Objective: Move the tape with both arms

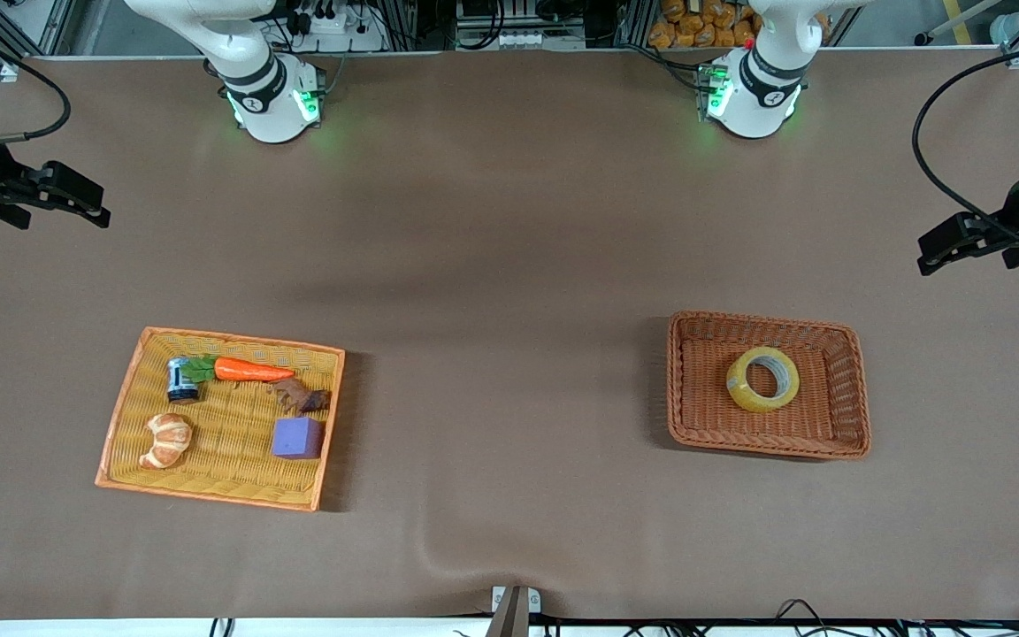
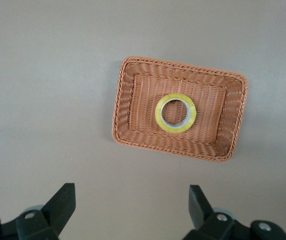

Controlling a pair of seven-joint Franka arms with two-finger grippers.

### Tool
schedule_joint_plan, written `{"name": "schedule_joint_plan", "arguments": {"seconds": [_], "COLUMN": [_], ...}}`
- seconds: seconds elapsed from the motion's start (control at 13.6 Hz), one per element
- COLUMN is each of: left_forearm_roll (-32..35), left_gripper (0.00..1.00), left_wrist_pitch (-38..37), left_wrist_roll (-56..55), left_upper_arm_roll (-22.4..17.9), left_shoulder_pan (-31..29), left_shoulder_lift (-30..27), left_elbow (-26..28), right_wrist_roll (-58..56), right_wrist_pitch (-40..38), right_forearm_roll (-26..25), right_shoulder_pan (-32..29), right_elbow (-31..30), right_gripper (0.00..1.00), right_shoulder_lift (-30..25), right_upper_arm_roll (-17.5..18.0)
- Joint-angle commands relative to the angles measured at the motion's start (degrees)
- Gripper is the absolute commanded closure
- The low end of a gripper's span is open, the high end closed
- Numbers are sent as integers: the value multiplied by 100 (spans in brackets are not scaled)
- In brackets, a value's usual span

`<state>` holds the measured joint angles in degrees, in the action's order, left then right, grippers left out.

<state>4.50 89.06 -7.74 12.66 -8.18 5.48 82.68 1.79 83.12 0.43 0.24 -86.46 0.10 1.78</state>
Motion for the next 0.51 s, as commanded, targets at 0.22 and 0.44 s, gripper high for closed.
{"name": "schedule_joint_plan", "arguments": {"seconds": [0.22, 0.44], "left_forearm_roll": [-352, -765], "left_gripper": [0, 0], "left_wrist_pitch": [-258, 216], "left_wrist_roll": [54, 177], "left_upper_arm_roll": [35, -96], "left_shoulder_pan": [-53, -45], "left_shoulder_lift": [-249, -222], "left_elbow": [39, 108], "right_wrist_roll": [111, 111], "right_wrist_pitch": [38, 12], "right_forearm_roll": [72, 72], "right_shoulder_pan": [99, 108], "right_elbow": [-46, -64], "right_gripper": [0, 0], "right_shoulder_lift": [-107, -107], "right_upper_arm_roll": [-20, -20]}}
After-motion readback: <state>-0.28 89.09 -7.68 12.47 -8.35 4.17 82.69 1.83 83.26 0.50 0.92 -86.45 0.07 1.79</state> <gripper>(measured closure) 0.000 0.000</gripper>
